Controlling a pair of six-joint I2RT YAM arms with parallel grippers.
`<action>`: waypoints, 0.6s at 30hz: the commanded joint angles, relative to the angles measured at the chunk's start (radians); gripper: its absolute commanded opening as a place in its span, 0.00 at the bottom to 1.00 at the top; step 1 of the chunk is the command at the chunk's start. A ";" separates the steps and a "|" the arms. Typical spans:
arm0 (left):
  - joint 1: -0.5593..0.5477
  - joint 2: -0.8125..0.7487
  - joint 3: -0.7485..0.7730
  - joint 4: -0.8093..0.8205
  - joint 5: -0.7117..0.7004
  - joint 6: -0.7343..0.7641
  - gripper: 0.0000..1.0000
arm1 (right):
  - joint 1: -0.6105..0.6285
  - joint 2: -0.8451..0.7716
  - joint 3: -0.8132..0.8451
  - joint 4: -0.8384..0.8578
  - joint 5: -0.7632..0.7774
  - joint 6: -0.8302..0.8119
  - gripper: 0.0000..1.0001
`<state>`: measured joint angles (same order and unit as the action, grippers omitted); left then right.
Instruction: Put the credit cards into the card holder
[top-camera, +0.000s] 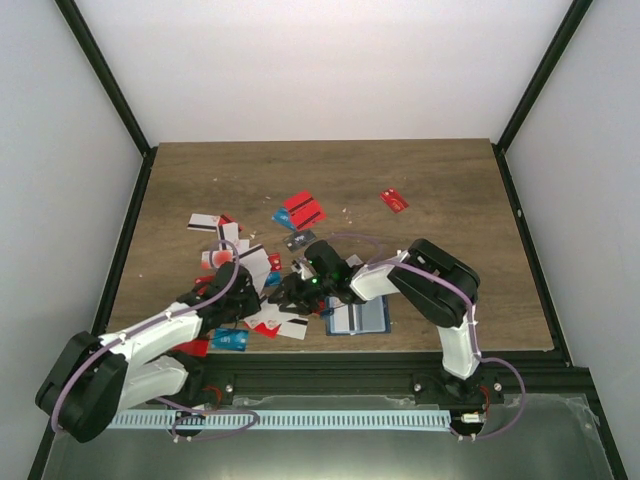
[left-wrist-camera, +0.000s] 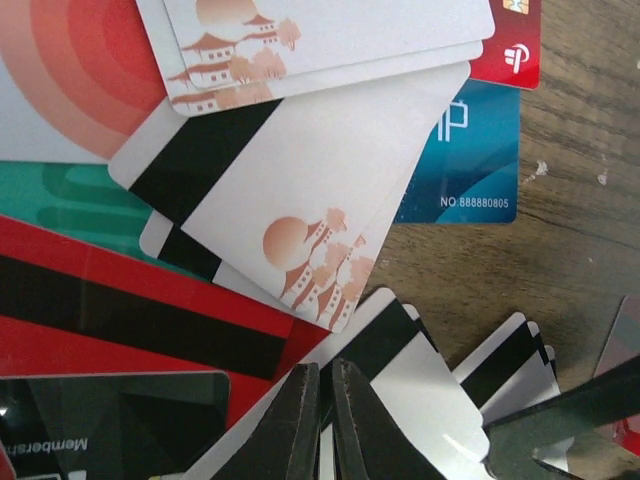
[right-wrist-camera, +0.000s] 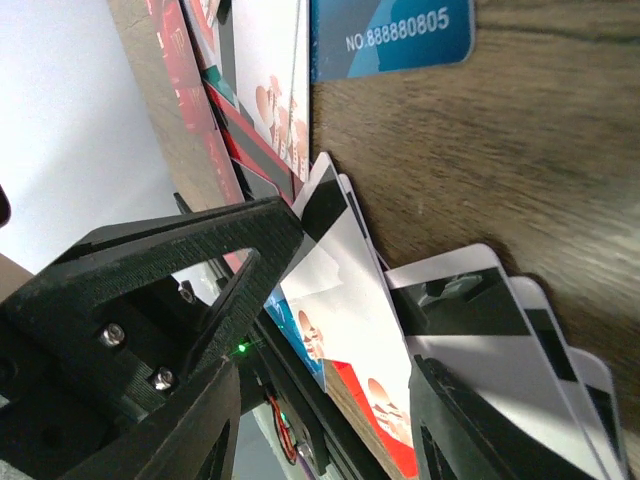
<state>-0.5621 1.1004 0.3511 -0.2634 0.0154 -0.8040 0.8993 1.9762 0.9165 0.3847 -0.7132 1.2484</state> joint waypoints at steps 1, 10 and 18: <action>-0.004 -0.027 -0.053 -0.077 0.078 -0.032 0.07 | 0.009 0.040 0.047 0.063 -0.026 0.010 0.48; -0.021 -0.091 -0.124 0.012 0.193 -0.094 0.07 | 0.007 0.071 0.076 0.067 -0.028 0.002 0.43; -0.025 -0.115 -0.141 0.070 0.228 -0.096 0.07 | 0.006 0.090 0.078 0.085 -0.043 -0.004 0.37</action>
<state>-0.5770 0.9859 0.2424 -0.1650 0.1841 -0.8909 0.8993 2.0396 0.9627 0.4454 -0.7437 1.2530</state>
